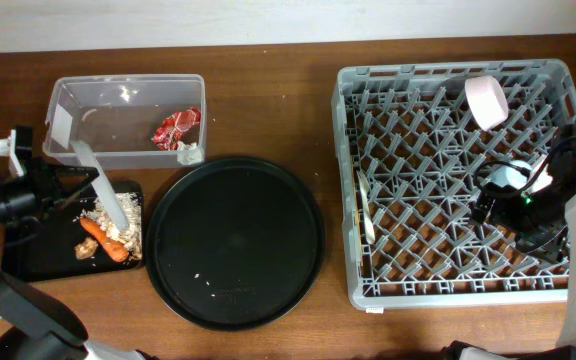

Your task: Sort waste into correct bins and load items into the dishwasher rack

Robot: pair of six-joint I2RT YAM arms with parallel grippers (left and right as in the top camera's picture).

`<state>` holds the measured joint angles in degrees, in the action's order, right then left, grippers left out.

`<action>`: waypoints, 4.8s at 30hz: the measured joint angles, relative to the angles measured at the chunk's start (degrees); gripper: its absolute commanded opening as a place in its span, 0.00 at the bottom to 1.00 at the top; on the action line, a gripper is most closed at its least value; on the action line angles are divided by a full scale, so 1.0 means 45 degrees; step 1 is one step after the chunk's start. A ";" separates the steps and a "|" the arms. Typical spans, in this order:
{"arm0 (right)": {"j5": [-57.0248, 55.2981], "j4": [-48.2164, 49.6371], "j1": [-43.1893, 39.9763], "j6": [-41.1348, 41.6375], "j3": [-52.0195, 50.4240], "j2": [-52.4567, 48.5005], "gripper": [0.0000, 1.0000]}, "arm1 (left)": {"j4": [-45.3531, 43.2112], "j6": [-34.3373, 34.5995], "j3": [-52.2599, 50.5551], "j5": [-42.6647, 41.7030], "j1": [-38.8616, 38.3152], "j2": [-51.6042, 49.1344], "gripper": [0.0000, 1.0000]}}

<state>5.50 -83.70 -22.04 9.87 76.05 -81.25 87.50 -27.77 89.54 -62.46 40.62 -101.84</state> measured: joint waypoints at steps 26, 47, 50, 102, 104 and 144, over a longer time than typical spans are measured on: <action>0.0005 -0.0015 0.0000 -0.0010 0.0000 0.0000 0.99 | -1.5718 0.9534 -0.0782 0.2696 -1.4333 0.1030 0.00; 0.0000 -0.0015 0.0000 -0.0010 -0.0024 0.0000 0.99 | -2.4970 1.7189 -0.0709 0.3589 -1.6878 -0.3594 0.00; 0.0000 -0.0019 0.0000 -0.0010 -0.0024 0.0000 0.99 | -2.4893 1.7180 -0.0704 0.3925 -1.6888 -0.4104 0.00; 0.1817 0.3347 0.3123 -0.1336 -0.0053 -0.0029 0.99 | -0.3915 1.0112 -0.0617 1.3260 -0.9554 0.0865 0.99; 0.1865 0.4153 0.3526 -0.1525 -0.0058 -0.0029 0.99 | -0.3521 1.0108 -0.0617 1.3410 -0.8340 0.1258 0.99; 0.0257 0.9520 0.4896 -0.1836 -0.8675 1.2934 0.99 | -0.6931 0.7587 -0.9311 1.2590 -0.7223 1.5013 0.99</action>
<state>6.66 -40.86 -0.01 1.61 37.01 -23.05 56.31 6.37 47.64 -5.80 8.12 -34.28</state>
